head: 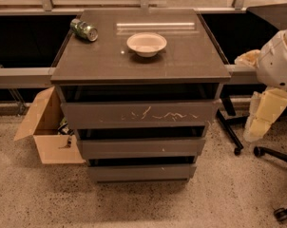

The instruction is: Open top drawer

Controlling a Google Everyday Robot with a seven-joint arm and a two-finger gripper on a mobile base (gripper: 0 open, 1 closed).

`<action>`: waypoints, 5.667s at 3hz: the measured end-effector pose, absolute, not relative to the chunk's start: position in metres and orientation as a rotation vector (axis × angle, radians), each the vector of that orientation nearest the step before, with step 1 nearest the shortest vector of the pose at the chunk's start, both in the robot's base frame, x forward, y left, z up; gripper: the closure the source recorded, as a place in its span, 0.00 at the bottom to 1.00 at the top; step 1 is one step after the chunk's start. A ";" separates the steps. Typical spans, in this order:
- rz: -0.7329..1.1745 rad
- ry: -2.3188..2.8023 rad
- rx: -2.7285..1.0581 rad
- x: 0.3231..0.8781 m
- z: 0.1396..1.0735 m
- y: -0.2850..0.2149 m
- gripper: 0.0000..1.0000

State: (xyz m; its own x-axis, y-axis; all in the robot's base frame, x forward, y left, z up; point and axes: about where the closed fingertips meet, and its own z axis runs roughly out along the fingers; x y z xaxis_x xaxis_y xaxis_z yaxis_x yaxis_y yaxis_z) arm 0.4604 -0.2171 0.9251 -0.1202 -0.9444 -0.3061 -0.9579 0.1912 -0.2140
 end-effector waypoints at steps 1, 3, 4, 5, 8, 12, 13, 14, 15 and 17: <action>0.124 2.025 -1.823 0.471 0.895 -0.217 0.00; 0.119 1.979 -1.884 0.491 0.818 -0.199 0.00; 0.119 1.979 -1.884 0.491 0.818 -0.199 0.00; 0.111 1.976 -1.913 0.500 0.803 -0.193 0.00; 0.037 1.904 -2.022 0.560 0.718 -0.179 0.00; 0.031 1.968 -2.002 0.637 0.660 -0.181 0.00; 0.039 1.973 -2.002 0.636 0.656 -0.181 0.19; 0.045 1.964 -1.997 0.625 0.658 -0.182 0.43; 0.059 1.941 -1.995 0.616 0.666 -0.180 0.72; 0.059 1.941 -1.995 0.616 0.680 -0.180 1.00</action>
Offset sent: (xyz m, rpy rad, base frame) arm 0.0339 0.0137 -0.1189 0.0456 0.0111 0.1551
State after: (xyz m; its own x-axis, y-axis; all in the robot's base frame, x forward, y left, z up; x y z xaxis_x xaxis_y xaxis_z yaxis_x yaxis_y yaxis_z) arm 0.6165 -0.1795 0.6798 0.0581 -0.9602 -0.2733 -0.9750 0.0043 -0.2223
